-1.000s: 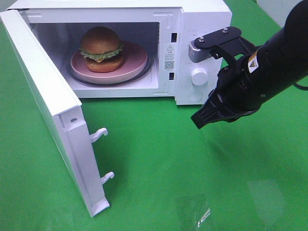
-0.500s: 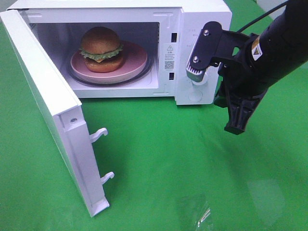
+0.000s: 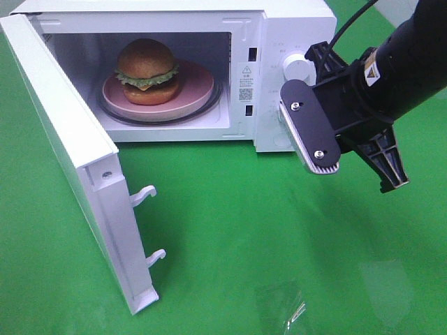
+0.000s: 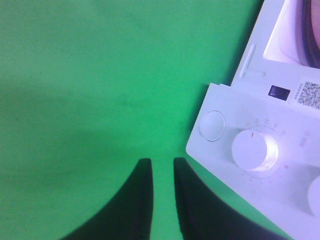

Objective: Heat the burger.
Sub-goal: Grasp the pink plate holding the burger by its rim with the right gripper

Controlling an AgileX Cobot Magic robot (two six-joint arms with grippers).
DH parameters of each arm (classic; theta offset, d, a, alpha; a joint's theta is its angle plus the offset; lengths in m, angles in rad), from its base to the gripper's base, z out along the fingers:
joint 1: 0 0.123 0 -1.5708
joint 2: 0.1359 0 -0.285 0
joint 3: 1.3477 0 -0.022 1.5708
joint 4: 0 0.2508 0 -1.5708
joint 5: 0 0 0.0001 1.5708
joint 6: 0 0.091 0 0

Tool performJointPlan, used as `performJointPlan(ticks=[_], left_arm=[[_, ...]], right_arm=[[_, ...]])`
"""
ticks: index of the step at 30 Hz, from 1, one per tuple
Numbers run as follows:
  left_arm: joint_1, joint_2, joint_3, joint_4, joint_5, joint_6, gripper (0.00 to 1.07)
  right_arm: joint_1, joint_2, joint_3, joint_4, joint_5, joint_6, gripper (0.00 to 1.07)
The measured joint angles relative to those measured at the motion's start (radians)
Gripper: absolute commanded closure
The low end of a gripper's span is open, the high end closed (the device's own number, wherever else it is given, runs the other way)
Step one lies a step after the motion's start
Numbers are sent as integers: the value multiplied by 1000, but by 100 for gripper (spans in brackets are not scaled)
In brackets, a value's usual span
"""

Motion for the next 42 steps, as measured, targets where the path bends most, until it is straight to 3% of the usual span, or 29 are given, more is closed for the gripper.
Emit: performJointPlan(ticks=[2, 3, 4, 6, 7, 8, 9, 10, 12, 25, 29, 42], left_arm=[[0, 0, 0, 0, 0, 0, 7], [0, 0, 0, 0, 0, 0, 7], [0, 0, 0, 0, 0, 0, 7], [0, 0, 0, 0, 0, 0, 7], [0, 0, 0, 0, 0, 0, 7], [0, 0, 0, 0, 0, 0, 7], [0, 0, 0, 0, 0, 0, 7], [0, 0, 0, 0, 0, 0, 7], [0, 0, 0, 0, 0, 0, 7], [0, 0, 0, 0, 0, 0, 7], [0, 0, 0, 0, 0, 0, 7], [0, 0, 0, 0, 0, 0, 7]], right_arm=[[0, 0, 0, 0, -31, -9, 69], [0, 0, 0, 0, -31, -9, 69], [0, 0, 0, 0, -52, 9, 57], [0, 0, 0, 0, -52, 9, 57], [0, 0, 0, 0, -68, 49, 42], [0, 0, 0, 0, -68, 49, 42], [0, 0, 0, 0, -82, 120, 29], [0, 0, 0, 0, -82, 120, 29], [0, 0, 0, 0, -93, 164, 9], [75, 6, -6, -63, -99, 209, 10], [102, 60, -67, -116, -104, 265, 11], [104, 220, -211, -124, -147, 289, 14]])
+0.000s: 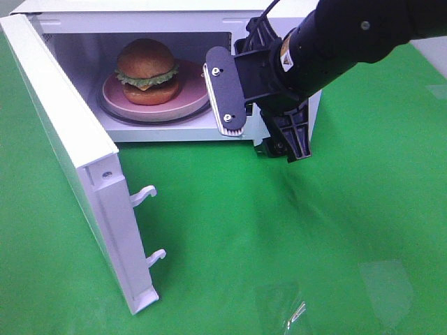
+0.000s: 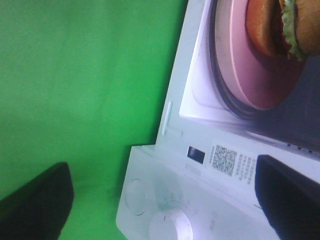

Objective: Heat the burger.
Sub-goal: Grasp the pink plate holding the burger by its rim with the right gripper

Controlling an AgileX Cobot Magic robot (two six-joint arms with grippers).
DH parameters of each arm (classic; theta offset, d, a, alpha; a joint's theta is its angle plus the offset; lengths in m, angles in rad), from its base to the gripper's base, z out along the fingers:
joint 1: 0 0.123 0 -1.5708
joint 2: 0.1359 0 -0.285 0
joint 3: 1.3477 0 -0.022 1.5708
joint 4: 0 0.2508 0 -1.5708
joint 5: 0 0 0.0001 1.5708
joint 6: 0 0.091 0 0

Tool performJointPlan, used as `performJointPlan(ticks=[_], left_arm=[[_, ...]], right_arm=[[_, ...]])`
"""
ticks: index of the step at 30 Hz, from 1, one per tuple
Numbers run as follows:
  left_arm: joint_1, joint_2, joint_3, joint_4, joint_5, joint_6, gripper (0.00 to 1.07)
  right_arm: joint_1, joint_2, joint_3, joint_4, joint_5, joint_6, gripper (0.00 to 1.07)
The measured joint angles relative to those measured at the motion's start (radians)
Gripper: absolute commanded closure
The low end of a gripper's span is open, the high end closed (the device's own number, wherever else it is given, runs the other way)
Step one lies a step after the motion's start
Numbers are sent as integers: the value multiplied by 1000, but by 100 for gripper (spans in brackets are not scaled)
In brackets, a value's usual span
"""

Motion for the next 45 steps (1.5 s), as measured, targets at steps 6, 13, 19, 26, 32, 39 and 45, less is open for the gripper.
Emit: performJointPlan(ticks=[6, 13, 19, 26, 32, 39, 45], left_arm=[[0, 0, 0, 0, 0, 0, 7], [0, 0, 0, 0, 0, 0, 7], [0, 0, 0, 0, 0, 0, 7], [0, 0, 0, 0, 0, 0, 7], [0, 0, 0, 0, 0, 0, 7], [0, 0, 0, 0, 0, 0, 7], [0, 0, 0, 18, 0, 0, 7]], right_arm=[[0, 79, -81, 0, -30, 6, 15], [10, 188, -178, -7, -51, 21, 16], [23, 261, -237, -9, -78, 25, 17], [23, 365, -331, -10, -103, 43, 19], [23, 436, -404, -10, -106, 61, 19], [23, 532, -493, -10, -101, 73, 21], [16, 603, -586, -5, -100, 86, 23]])
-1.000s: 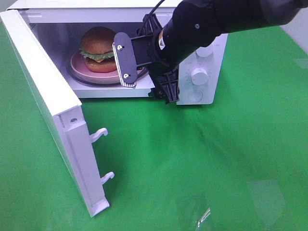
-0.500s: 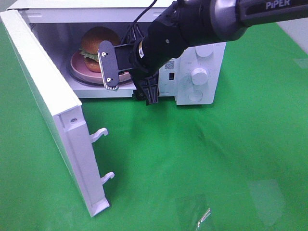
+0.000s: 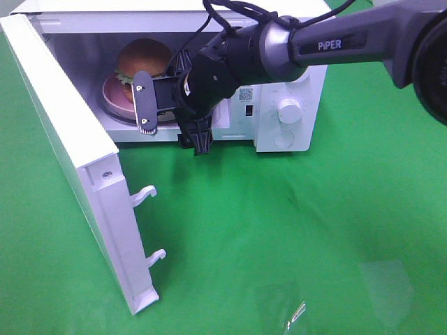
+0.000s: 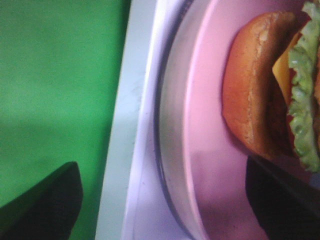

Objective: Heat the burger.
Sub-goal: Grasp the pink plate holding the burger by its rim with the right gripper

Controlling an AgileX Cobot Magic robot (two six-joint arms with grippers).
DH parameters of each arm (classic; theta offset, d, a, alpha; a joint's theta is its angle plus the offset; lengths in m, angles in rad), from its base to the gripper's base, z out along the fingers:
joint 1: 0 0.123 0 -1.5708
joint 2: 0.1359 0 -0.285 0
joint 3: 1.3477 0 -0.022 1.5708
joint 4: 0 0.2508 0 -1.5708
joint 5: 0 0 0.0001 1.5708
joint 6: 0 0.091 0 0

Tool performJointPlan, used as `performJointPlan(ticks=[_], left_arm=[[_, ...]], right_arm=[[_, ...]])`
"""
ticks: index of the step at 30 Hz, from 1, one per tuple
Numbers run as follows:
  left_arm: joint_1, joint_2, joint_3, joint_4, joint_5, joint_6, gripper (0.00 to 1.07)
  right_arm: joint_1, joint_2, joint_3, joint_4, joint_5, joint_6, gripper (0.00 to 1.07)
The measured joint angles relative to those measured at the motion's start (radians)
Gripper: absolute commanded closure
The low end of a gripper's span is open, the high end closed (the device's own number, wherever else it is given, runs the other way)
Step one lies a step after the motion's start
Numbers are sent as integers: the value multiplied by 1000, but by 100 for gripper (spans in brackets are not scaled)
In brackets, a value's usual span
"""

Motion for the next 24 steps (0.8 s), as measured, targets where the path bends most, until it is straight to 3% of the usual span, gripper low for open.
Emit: performJointPlan(ticks=[21, 23, 24], left_arm=[[0, 0, 0, 8, 0, 0, 7], [0, 0, 0, 8, 0, 0, 7], [0, 0, 0, 8, 0, 0, 7]], right_arm=[[-27, 139, -137, 70, -9, 40, 32], [-27, 145, -142, 80, -9, 41, 36], [-27, 145, -144, 86, -9, 42, 47]])
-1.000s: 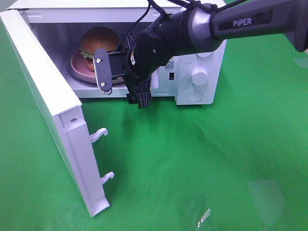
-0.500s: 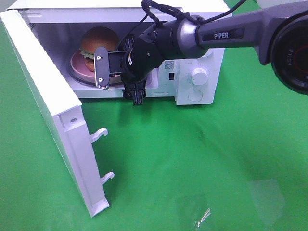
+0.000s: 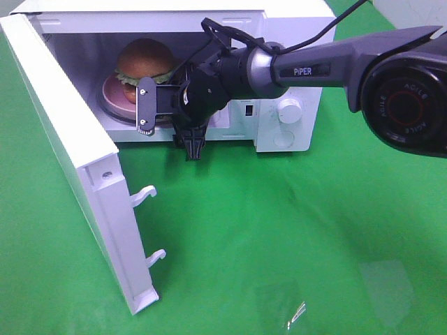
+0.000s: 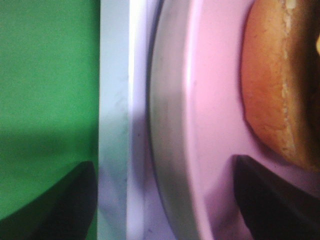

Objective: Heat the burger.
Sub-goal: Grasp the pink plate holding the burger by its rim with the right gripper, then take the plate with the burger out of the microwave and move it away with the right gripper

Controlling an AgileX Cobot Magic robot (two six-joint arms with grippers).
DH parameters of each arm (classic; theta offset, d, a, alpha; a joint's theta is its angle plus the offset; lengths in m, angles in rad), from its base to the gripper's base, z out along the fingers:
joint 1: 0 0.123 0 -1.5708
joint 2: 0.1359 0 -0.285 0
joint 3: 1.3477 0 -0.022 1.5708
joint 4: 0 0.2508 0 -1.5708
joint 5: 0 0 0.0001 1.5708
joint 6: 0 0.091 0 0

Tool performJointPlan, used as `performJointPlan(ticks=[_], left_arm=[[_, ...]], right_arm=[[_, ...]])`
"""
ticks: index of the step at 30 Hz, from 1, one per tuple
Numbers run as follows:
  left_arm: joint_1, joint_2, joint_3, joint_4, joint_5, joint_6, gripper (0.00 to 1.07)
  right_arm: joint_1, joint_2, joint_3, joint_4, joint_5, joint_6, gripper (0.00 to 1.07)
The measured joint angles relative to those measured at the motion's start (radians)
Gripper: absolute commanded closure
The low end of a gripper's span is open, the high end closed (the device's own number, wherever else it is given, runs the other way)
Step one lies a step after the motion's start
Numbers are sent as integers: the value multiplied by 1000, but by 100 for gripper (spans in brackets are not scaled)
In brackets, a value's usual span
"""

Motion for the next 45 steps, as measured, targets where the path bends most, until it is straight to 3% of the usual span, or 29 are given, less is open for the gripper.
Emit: performJointPlan(ticks=[3, 5, 6, 7, 8, 9, 12, 37, 43, 45], left_arm=[[0, 0, 0, 0, 0, 0, 7], [0, 0, 0, 0, 0, 0, 7], [0, 0, 0, 0, 0, 0, 7], [0, 0, 0, 0, 0, 0, 7], [0, 0, 0, 0, 0, 0, 7], [0, 0, 0, 0, 0, 0, 7], [0, 0, 0, 0, 0, 0, 7], [0, 0, 0, 0, 0, 0, 7], [0, 0, 0, 0, 0, 0, 7], [0, 0, 0, 0, 0, 0, 7]], right_arm=[[0, 0, 0, -1, 2, 0, 51], [0, 0, 0, -1, 11, 6, 78], [0, 0, 0, -1, 11, 6, 78], [1, 0, 0, 1, 17, 9, 90], [1, 0, 0, 1, 17, 9, 90], [1, 0, 0, 6, 22, 15, 100], [3, -13, 0, 35, 47, 26, 107], [19, -106, 12, 59, 199, 20, 107], [19, -165, 114, 60, 184, -77, 107], [19, -211, 206, 60, 139, -153, 107]])
